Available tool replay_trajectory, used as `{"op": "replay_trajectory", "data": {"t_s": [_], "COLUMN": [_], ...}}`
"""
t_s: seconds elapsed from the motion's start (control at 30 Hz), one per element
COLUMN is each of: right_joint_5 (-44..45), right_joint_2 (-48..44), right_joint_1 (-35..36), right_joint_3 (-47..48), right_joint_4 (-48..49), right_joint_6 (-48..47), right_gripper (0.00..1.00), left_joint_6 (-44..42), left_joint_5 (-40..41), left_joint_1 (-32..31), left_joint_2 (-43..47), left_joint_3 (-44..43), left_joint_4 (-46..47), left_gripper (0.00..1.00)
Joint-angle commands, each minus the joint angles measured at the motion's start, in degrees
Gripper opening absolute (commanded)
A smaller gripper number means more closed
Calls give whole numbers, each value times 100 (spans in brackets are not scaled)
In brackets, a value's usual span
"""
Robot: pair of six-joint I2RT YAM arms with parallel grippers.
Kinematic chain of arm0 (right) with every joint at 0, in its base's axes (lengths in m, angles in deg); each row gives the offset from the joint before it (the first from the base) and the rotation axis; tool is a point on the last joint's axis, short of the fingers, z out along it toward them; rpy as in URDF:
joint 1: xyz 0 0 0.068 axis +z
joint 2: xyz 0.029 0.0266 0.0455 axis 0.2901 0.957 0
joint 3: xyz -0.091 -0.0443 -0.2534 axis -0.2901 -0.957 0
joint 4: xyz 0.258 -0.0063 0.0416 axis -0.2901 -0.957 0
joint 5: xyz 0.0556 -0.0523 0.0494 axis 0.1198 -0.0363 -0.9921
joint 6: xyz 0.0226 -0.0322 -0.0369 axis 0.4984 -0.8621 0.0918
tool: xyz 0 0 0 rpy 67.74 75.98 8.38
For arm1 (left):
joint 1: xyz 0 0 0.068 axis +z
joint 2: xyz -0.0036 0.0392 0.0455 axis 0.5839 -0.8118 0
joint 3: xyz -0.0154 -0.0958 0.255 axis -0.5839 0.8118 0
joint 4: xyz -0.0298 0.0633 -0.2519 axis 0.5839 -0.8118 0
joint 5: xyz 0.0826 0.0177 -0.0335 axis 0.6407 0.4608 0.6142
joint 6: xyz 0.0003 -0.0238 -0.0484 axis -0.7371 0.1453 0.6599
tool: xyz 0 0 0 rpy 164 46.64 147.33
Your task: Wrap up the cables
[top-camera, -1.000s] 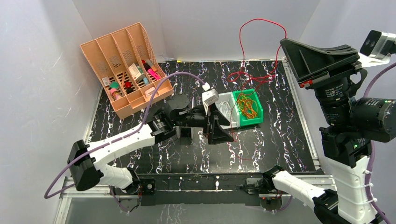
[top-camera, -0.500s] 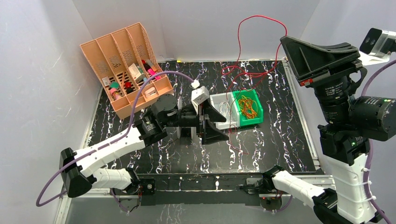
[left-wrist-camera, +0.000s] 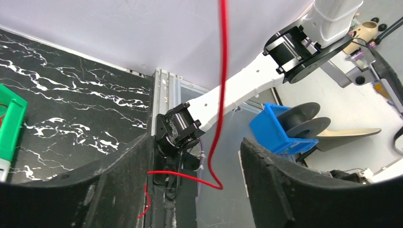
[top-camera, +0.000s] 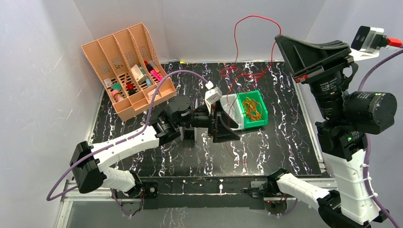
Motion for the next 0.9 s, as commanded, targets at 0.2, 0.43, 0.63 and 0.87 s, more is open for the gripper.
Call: {"op": "replay_trajectory", "data": {"t_s": [0.2, 0.43, 0.63, 0.87], "right_joint_5": [613, 1676, 2996, 4466], "right_joint_2": [-251, -509, -907, -1442], "right_joint_1": [-13, -10, -9, -9], "right_joint_3": [-445, -953, -1635, -2796], "right_joint_4": [90, -446, -1077, -2230], "right_joint_6": [-212, -867, -1334, -1490], "right_gripper": [0, 0, 0, 0], "left_joint_6": [-148, 4, 42, -40], "left_joint_5": [146, 20, -137, -409], "left_joint_1": [-25, -25, -40, -51], "left_joint_2": [396, 730, 929, 929], "left_joint_3": [176, 523, 544, 276], "left_joint_4": [-33, -267, -858, -1392], "left_gripper": [0, 0, 0, 0]}}
